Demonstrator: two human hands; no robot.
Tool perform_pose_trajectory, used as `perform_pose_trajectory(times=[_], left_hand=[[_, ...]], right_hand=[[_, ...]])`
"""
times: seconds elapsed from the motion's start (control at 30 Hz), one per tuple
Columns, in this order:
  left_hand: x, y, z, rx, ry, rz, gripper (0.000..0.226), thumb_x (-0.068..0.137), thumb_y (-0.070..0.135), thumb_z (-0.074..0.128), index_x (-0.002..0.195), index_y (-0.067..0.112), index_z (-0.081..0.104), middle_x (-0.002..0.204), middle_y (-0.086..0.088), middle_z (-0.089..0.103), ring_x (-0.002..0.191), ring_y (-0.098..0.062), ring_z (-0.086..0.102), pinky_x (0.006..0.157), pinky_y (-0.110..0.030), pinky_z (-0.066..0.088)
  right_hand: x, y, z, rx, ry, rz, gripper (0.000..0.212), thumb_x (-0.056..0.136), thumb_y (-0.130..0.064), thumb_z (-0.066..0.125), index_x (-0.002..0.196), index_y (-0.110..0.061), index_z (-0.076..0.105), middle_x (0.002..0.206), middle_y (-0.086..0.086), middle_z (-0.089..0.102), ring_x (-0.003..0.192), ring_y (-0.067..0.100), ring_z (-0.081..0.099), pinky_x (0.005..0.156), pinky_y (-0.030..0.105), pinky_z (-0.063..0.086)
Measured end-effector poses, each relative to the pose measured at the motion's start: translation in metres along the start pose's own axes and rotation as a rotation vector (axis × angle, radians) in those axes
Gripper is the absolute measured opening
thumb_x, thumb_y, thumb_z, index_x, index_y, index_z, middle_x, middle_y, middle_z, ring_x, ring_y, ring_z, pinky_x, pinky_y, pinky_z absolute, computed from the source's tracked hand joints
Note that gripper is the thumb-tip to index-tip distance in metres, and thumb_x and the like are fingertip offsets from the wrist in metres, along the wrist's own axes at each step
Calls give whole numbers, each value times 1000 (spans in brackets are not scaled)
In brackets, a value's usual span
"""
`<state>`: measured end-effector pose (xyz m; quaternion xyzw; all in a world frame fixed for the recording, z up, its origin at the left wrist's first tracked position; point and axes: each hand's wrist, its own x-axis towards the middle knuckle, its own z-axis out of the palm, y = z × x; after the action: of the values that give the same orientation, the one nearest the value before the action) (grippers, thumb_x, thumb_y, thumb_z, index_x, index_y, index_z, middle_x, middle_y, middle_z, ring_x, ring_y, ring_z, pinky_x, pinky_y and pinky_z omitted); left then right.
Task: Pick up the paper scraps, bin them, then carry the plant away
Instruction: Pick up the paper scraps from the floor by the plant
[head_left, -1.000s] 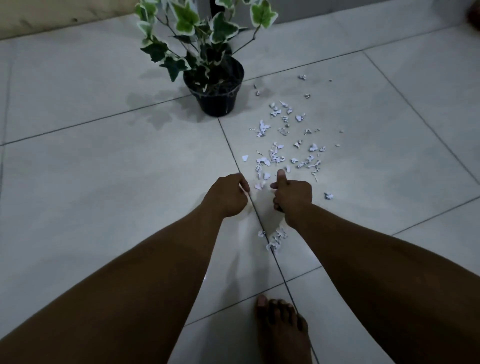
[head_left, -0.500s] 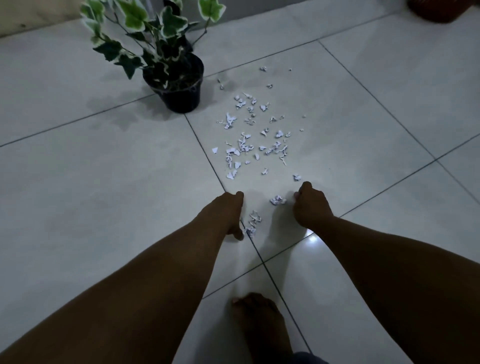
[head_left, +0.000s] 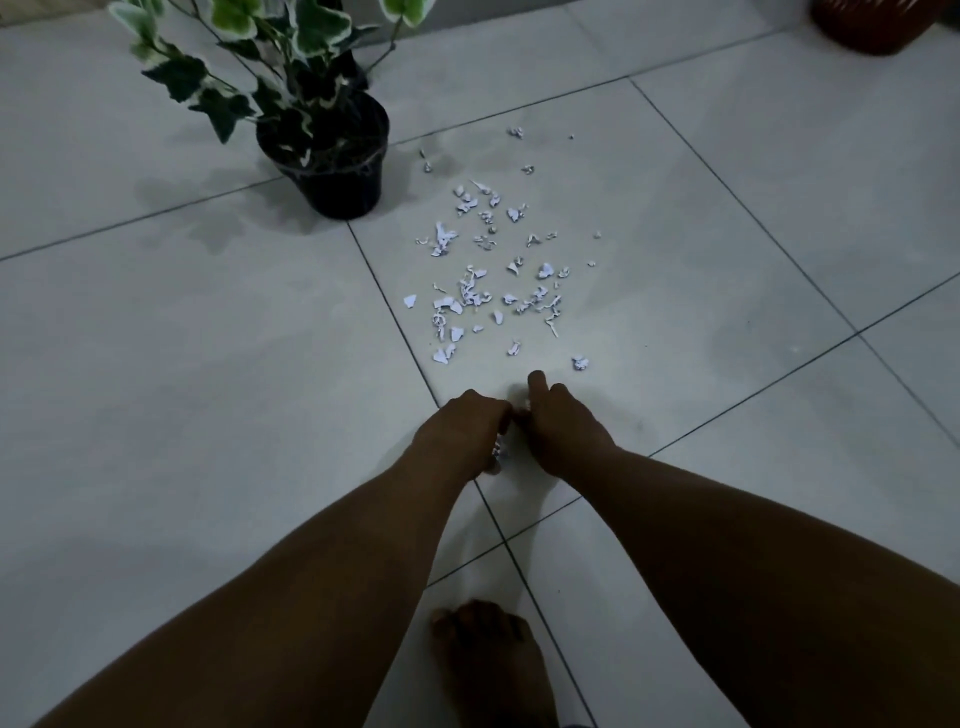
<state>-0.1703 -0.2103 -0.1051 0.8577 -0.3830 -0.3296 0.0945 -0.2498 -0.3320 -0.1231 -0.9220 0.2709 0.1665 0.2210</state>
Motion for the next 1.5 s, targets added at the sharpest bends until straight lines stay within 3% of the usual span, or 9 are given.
perform_pose_trajectory(times=[0.2, 0.37, 0.5, 0.6, 0.77, 0.97, 1.17, 1.33, 1.5], left_hand=[[13, -1, 6, -66, 65, -18, 16, 77, 14, 79, 92, 16, 76, 94, -11, 69, 85, -27, 69, 80, -39, 59], [17, -9, 1, -286, 199, -114, 14, 73, 16, 83, 87, 12, 80, 84, -9, 75, 79, -21, 71, 70, -25, 54], [17, -5, -10, -427, 296, -114, 19, 78, 18, 80, 95, 10, 80, 92, -7, 76, 87, -17, 69, 73, -20, 45], [14, 3, -18, -495, 331, -88, 19, 79, 19, 80, 96, 11, 80, 94, -6, 77, 90, -16, 70, 80, -23, 51], [9, 11, -23, -559, 329, -64, 15, 77, 12, 78, 92, 15, 81, 87, -3, 78, 81, -9, 70, 77, -22, 55], [6, 16, -24, -516, 358, -46, 18, 71, 1, 74, 78, 16, 79, 67, 5, 72, 61, -2, 63, 60, -11, 49], [9, 8, -28, -438, 366, -87, 38, 63, 3, 77, 68, 22, 44, 65, 2, 54, 56, -15, 48, 50, -25, 36], [17, -7, -34, -512, 262, -69, 26, 70, 22, 83, 78, 20, 59, 76, 5, 68, 67, -5, 60, 60, -17, 43], [25, -7, -26, -448, 202, -109, 31, 73, 37, 83, 92, 19, 65, 82, 3, 70, 77, -10, 64, 66, -23, 47]], right_hand=[[8, -2, 1, -114, -43, -12, 39, 95, -9, 44, 133, -6, 34, 108, 17, 59, 95, 33, 60, 70, 36, 44], [14, 1, -5, 489, 154, 208, 19, 94, -18, 49, 100, -5, 60, 90, 6, 60, 82, 23, 53, 73, 31, 42], [14, -11, -17, 1110, -26, 457, 20, 89, -14, 46, 79, -7, 62, 67, 7, 57, 53, 18, 50, 50, 25, 42], [13, -20, -22, 1315, -65, 570, 21, 83, -6, 41, 69, -3, 56, 51, 12, 53, 37, 17, 40, 41, 19, 31], [17, -26, -15, 1268, -38, 573, 38, 100, -34, 43, 77, -7, 54, 65, 11, 53, 53, 23, 46, 49, 27, 37], [16, -29, -17, 1206, -29, 576, 40, 99, -38, 49, 90, -2, 64, 66, 13, 56, 52, 24, 51, 48, 28, 42], [15, -35, -15, 1205, -109, 550, 47, 95, -46, 57, 78, -3, 62, 65, 16, 60, 49, 23, 55, 49, 27, 47], [32, -38, -21, 1089, 50, 518, 43, 98, -44, 53, 76, -9, 68, 77, 13, 68, 67, 27, 63, 65, 36, 56], [46, -18, -31, 795, 299, 517, 37, 99, -36, 50, 103, -7, 73, 105, 13, 71, 98, 32, 66, 93, 37, 51]])
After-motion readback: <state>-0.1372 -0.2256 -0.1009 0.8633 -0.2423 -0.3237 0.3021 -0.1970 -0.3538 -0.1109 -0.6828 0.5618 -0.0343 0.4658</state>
